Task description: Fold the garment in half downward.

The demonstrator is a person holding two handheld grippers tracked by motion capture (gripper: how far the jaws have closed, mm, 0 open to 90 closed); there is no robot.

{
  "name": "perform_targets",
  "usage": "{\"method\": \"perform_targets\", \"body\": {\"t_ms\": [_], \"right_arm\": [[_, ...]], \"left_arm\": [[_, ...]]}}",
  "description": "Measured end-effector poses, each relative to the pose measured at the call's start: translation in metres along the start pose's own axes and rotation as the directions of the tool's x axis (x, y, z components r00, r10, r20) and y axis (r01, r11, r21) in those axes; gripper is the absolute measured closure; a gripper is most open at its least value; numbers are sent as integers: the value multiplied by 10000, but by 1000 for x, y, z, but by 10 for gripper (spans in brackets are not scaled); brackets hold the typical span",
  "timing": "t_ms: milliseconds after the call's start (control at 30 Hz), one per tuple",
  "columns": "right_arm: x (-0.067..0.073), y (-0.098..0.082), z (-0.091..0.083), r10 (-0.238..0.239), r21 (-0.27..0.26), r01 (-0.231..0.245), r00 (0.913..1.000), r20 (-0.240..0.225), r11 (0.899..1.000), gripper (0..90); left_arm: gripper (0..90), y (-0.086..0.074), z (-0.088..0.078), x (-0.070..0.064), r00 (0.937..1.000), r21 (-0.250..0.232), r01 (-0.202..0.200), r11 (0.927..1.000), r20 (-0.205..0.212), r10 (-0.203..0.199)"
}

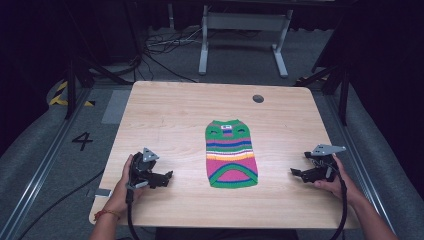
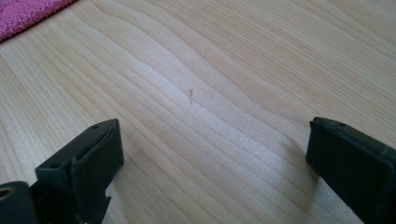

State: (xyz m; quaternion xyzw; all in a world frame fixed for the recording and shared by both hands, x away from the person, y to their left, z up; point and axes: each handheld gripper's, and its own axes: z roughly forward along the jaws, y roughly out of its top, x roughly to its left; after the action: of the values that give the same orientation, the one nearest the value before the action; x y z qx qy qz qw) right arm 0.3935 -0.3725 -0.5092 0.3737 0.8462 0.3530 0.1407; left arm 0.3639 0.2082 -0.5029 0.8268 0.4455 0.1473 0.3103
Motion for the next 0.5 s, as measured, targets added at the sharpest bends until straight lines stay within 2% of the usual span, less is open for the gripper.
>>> {"method": "perform_targets", "body": {"t_ms": [67, 100, 200, 333, 400, 500], "right_arm": [[0, 0, 0, 23, 26, -23, 10000, 23, 10000, 27], [0, 0, 0, 23, 26, -23, 10000, 23, 10000, 27], [-1, 0, 1, 41, 40, -41, 10000, 57, 10000, 24], [0, 0, 0, 76, 40, -76, 9999, 76, 10000, 24], [0, 0, 0, 115, 42, -116, 9999, 122, 9999, 24], [0, 0, 0, 416, 113, -421, 9983, 409, 9991, 1]], "left_arm": [[3, -2, -2, 3, 9993, 42, -289, 9996, 233, 288], [2, -2, -2, 3, 9993, 42, -289, 9996, 233, 288], [2, -4, -5, 6, 9959, 22, -739, 9973, 521, 737], [2, -5, -5, 7, 9951, 23, -738, 9973, 660, 735], [3, -4, -5, 7, 9958, 50, -710, 9975, 585, 706], [5, -4, -5, 7, 9961, 17, -736, 9973, 497, 734]]}}
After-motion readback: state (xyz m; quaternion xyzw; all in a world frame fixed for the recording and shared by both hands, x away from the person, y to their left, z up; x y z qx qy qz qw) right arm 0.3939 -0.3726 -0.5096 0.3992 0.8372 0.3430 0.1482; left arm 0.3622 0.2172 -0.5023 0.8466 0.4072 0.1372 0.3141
